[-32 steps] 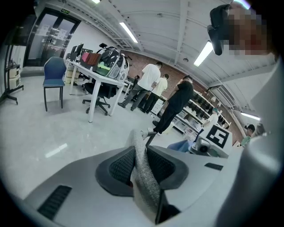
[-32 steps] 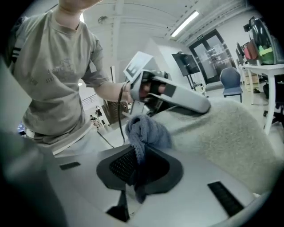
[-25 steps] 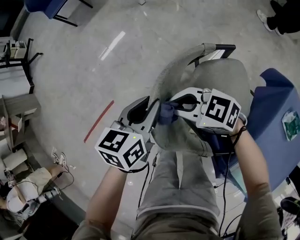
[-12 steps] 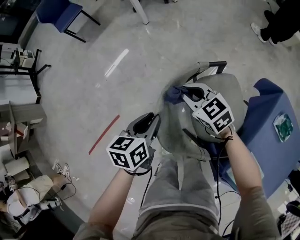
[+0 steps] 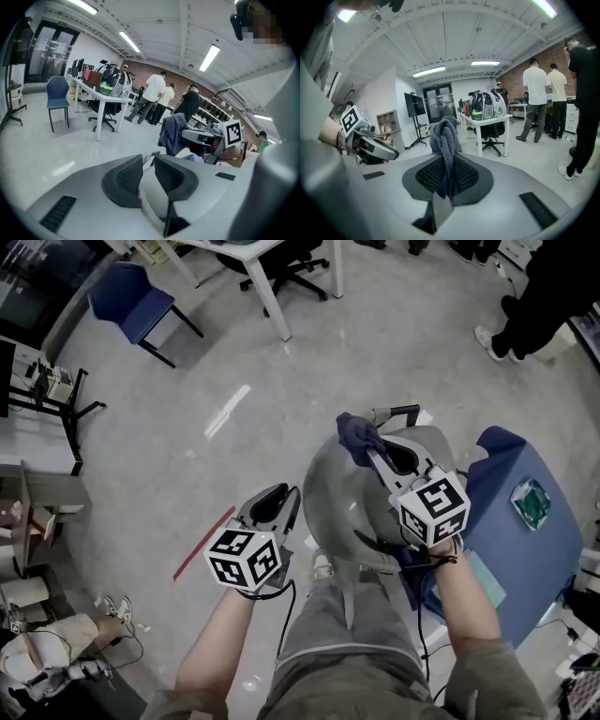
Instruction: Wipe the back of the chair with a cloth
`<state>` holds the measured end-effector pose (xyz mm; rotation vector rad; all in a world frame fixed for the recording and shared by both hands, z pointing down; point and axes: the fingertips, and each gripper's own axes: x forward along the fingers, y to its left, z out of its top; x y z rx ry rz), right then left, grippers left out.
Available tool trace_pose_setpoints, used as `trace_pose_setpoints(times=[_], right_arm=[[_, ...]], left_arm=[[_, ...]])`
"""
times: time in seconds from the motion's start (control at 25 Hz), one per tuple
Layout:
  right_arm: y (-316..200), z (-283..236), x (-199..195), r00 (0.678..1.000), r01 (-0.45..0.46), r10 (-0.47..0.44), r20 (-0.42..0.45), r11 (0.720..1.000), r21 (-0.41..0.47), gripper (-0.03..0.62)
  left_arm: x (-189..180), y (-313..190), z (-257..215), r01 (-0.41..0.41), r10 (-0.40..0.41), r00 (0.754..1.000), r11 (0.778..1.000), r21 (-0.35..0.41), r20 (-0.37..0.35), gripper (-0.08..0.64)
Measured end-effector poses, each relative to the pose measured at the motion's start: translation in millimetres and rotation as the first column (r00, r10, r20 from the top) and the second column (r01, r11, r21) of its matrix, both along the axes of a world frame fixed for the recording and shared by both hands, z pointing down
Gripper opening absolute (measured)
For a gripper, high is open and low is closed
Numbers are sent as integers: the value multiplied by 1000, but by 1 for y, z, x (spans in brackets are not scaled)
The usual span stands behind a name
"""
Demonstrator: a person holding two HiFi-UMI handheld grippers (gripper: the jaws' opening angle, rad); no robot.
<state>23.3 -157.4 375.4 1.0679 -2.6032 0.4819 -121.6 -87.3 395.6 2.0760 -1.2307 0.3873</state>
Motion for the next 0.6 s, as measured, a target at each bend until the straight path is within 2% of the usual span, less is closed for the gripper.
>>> trace_pose_setpoints(times=[0.12,0.28,0.44,0.6], right_arm=[[10,-39,12,998,-52,50,33,998,40,63],[21,-96,25,994,-98,92,57,989,111,63],[33,-151,30,992,-112,98,82,973,199,63],[47,-211,35,987,-135,104,123,949,286,63]], left_arm=[[-7,-8,-34,21,-21,1000,996,87,-5,81],[-12,-17,-86,28,-27,1000,978,204,-7,71],[-8,-15,-129,-12,15,1000,960,279,-8,63],[0,-11,-173,-65,51,998,928,366,47,49]])
